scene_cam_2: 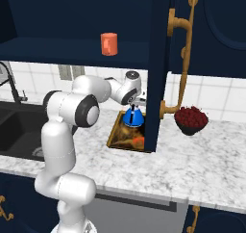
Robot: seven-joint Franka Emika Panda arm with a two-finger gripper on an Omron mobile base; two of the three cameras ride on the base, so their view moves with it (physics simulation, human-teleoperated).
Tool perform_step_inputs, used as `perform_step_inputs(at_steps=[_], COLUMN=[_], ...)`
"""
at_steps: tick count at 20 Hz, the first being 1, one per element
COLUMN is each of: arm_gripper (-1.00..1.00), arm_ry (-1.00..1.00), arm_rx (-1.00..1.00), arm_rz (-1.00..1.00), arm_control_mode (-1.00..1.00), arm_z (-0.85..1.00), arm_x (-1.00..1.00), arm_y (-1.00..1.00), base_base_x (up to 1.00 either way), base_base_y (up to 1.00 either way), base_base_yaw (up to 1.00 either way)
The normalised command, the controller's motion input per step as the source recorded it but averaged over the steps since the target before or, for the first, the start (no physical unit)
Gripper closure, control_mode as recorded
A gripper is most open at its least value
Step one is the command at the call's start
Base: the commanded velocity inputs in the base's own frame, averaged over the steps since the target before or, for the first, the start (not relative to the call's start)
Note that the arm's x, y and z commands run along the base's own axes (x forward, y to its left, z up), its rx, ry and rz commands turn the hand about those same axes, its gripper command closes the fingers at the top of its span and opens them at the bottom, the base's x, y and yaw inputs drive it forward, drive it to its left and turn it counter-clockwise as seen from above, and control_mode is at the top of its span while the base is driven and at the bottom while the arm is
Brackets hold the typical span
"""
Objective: Pick the kettle from the counter and place it on the tray. Then pick the mug from the cabinet and place it on the tray. Then close the cabinet doors.
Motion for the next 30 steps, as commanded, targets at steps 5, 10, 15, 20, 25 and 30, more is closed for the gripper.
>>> perform_step_inputs(at_steps=[5,10,15,20,25,30], arm_gripper=[-1.00,-1.00,-1.00,-1.00,-1.00,-1.00], arm_ry=[-0.02,0.00,-0.04,-0.11,-0.21,-0.16], arm_rx=[0.00,0.00,0.00,0.00,0.00,0.00], arm_rz=[0.00,0.00,-0.01,-0.04,-0.11,-0.04], arm_control_mode=[-1.00,-1.00,-1.00,-1.00,-1.00,-1.00], arm_z=[-0.10,0.00,0.04,0.38,0.64,0.74], arm_x=[-0.18,-0.31,-0.71,-0.92,-0.67,-0.60], arm_y=[0.00,0.00,0.00,0.02,0.33,0.13], base_base_x=[0.00,0.00,0.00,0.00,0.00,0.00], base_base_y=[0.00,0.00,0.00,0.00,0.00,0.00], base_base_yaw=[0.00,0.00,0.00,0.00,0.00,0.00])
